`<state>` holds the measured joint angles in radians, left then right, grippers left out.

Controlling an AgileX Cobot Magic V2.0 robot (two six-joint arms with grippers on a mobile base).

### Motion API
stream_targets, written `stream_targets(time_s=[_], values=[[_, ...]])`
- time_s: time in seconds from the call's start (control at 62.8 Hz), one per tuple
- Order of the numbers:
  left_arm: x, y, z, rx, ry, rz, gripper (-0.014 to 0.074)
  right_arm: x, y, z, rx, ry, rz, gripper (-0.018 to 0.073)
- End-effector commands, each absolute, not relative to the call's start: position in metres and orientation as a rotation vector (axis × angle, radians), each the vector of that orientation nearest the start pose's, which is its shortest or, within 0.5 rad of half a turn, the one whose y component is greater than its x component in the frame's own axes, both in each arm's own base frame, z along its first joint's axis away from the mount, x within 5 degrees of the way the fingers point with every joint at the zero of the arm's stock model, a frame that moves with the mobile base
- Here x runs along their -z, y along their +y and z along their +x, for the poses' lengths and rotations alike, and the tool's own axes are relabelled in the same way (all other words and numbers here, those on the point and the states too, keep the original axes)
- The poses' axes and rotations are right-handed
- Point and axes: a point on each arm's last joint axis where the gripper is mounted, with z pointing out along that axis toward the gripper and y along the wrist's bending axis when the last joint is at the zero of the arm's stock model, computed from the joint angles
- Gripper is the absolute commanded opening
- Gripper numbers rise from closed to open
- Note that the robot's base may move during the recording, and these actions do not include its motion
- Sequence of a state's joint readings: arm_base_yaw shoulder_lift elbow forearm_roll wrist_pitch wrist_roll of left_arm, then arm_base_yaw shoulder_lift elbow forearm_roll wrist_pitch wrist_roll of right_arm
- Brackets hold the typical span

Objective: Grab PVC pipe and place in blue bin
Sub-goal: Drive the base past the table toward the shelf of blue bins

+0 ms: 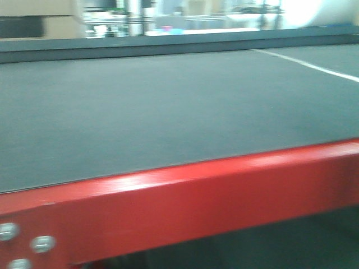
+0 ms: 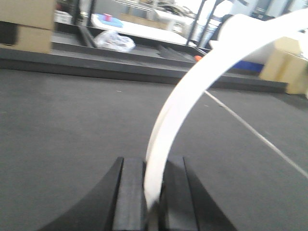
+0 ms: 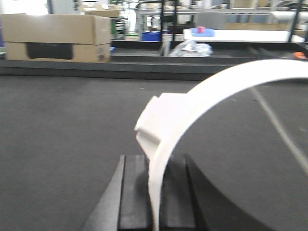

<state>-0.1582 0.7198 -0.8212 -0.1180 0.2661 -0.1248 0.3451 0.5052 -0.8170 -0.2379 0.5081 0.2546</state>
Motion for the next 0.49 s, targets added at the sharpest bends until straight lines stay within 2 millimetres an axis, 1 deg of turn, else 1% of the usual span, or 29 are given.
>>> stream_targets(time_s=[0.0, 0.478], values=[[-0.4026, -0.0263, 0.1426, 0.339, 1.627, -0.043, -0.0111, -0.4044, 0.0182, 0.0817, -0.192, 1.634, -0.171, -0.0168], [-0.4029, -0.0263, 0.1426, 0.339, 1.625, -0.043, -0.0111, -0.4044, 0.0182, 0.0817, -0.192, 1.634, -0.171, -0.0168]])
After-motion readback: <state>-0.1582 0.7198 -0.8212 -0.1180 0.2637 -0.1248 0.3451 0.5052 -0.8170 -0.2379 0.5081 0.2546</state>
